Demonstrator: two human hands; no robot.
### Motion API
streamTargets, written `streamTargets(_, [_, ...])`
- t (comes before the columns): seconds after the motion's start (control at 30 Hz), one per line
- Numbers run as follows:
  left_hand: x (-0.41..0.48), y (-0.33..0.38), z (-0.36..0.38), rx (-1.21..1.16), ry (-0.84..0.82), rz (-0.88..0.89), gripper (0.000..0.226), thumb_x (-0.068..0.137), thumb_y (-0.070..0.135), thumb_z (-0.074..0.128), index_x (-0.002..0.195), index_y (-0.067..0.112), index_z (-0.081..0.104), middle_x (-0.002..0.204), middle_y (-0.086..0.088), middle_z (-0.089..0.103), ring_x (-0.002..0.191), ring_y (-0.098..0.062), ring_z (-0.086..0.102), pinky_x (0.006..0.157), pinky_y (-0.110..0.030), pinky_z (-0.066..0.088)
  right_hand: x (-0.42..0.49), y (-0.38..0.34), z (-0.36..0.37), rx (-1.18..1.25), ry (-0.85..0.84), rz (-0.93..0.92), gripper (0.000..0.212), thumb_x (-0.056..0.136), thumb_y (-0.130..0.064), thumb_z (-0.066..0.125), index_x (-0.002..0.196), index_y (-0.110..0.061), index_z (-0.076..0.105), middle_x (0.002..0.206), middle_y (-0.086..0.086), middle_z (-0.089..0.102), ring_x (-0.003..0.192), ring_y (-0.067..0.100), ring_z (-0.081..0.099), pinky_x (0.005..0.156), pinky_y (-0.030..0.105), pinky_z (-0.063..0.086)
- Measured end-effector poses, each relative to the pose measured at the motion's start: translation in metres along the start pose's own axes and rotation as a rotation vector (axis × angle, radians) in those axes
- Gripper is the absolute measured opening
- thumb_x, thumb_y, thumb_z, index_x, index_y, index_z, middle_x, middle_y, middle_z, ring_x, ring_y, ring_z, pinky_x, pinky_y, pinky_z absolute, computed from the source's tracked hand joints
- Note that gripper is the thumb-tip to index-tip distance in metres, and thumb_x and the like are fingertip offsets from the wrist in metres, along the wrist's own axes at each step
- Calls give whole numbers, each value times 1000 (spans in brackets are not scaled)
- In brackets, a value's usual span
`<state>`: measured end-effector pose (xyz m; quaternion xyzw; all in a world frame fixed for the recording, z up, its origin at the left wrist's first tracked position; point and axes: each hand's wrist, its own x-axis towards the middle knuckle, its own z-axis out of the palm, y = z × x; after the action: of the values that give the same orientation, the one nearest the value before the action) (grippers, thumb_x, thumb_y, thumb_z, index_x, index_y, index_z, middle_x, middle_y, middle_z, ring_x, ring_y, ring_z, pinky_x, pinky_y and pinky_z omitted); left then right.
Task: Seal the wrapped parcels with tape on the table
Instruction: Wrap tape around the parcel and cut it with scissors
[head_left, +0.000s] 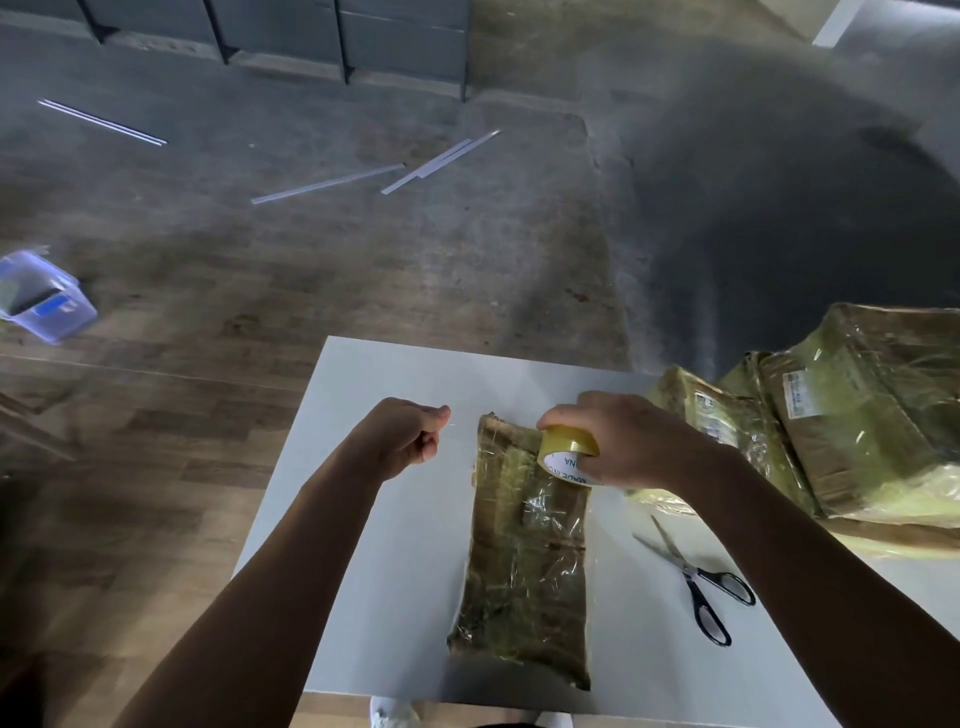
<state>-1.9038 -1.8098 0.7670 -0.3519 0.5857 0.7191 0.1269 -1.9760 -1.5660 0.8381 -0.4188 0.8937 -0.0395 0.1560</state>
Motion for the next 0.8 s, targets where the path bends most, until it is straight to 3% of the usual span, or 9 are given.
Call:
streamTargets(0.13, [15,-10,0,-21,-8,-13,18,93,8,62,81,-6,57,67,-10,43,57,-17,44,49,-20,44,8,-3,5,-40,7,-5,42,89,-43,59,129,-36,49,107,0,56,98,20,54,77,25,38])
streamTargets(0.33, [31,-7,-1,0,-30,35,24,93,8,61,74,-3,54,63,-8,42,56,-16,43,47,-19,43,12,-2,7,-29,4,9,43,88,-42,60,129,-36,49,109,0,58,96,18,55,82,27,47])
streamTargets(0.43, [37,-14,0,25,-51,1,27,94,10,60,72,-2,52,62,-9,42,55,-17,43,51,-23,43,14,-1,9,-34,6,12,43,86,-40,63,127,-37,50,106,-3,57,89,13,51,74,22,43])
streamTargets(0.6, [48,-25,8,-12,-35,-53,28,95,12,60,71,0,50,62,-10,41,55,-19,43,58,-26,40,16,0,13,-10,-2,38,41,87,-39,61,126,-38,50,104,-3,57,91,15,53,79,27,45])
streamTargets(0.8, [60,-37,20,-121,-28,-164,23,93,8,62,74,1,51,60,-7,37,54,-14,38,47,-20,39,16,-5,17,14,-13,45,42,88,-41,60,128,-36,50,109,-3,57,97,18,56,87,30,48])
